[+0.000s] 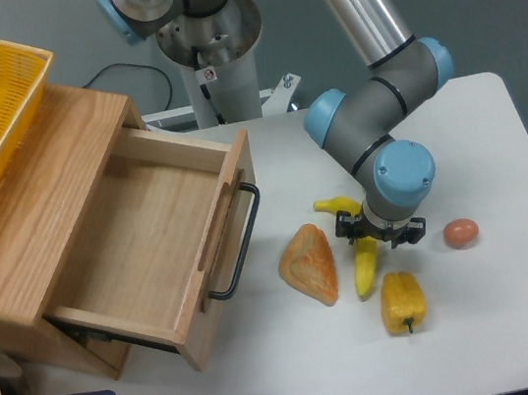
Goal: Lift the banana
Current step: 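Lift the grasped banana up off the table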
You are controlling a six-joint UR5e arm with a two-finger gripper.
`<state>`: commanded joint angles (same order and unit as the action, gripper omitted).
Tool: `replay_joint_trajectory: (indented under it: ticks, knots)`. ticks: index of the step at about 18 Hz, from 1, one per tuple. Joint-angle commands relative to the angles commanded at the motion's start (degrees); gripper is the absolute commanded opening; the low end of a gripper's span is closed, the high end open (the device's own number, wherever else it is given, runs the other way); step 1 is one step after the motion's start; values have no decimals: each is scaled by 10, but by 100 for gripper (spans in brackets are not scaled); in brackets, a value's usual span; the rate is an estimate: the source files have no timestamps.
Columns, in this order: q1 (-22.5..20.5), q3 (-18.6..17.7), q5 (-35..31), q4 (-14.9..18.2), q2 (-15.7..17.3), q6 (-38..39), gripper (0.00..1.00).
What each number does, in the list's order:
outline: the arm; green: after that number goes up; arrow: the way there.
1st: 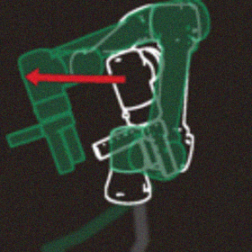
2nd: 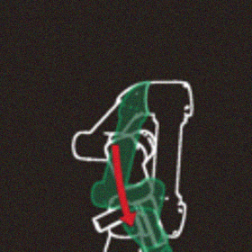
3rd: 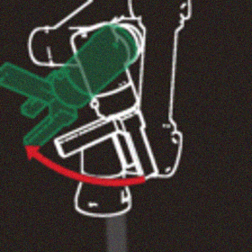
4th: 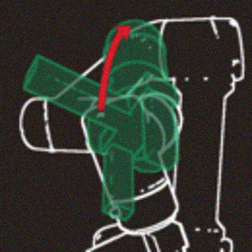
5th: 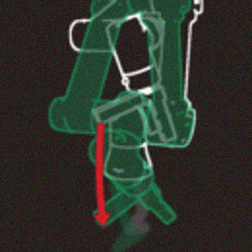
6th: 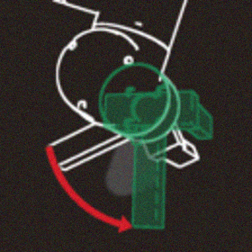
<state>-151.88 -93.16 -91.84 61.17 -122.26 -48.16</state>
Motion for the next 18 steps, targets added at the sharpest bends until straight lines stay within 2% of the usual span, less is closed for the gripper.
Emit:
replay_joint_trajectory:
  ticks: [3,7,12,18]
  knots:
    - [0,1,0,1,0,1,42]
    - [0,1,0,2,0,1,30]
    - [-1,7,-1,3,1,-1,28]
    - [-4,33,-2,11,10,-4,28]
